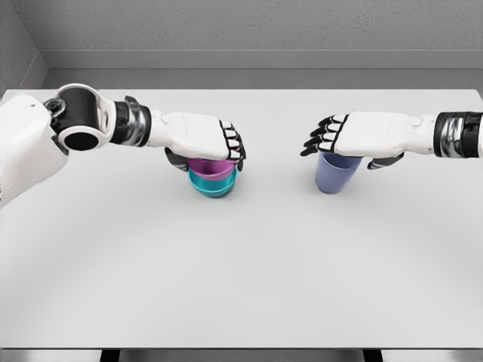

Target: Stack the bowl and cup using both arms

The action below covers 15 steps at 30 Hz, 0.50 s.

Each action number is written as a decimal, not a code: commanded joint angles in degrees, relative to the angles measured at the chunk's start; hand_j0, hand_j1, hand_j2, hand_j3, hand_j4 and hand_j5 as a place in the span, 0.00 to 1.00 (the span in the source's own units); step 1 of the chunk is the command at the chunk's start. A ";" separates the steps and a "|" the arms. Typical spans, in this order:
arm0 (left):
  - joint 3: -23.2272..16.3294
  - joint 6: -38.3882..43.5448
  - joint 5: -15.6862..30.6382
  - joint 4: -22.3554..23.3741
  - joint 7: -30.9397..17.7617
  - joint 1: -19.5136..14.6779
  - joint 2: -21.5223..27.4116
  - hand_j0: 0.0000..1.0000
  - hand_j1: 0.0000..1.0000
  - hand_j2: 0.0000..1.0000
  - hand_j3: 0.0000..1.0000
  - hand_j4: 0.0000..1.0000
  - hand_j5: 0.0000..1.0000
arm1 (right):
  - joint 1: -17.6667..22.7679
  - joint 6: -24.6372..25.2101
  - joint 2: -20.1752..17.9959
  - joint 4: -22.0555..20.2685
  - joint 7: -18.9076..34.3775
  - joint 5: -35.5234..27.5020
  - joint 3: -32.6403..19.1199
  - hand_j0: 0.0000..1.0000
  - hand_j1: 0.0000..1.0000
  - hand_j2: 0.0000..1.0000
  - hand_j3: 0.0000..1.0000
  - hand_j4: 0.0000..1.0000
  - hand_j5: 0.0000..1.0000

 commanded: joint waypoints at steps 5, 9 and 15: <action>-1.14 0.16 0.10 0.43 0.01 0.00 -0.01 0.67 0.67 0.67 0.67 0.67 0.67 | 0.09 0.15 -0.07 1.03 -0.02 -0.24 0.29 1.00 1.00 1.00 1.00 1.00 1.00; -1.14 0.16 0.10 2.54 0.01 -0.09 -0.36 0.68 0.68 0.68 0.68 0.68 0.68 | 0.00 0.15 0.01 1.65 -0.02 -0.24 0.20 1.00 1.00 1.00 1.00 1.00 1.00; -1.75 0.16 0.19 2.54 0.01 0.00 -0.36 0.70 0.70 0.70 0.70 0.70 0.70 | 0.00 0.15 0.80 2.35 -0.02 -0.24 0.29 1.00 1.00 1.00 1.00 1.00 1.00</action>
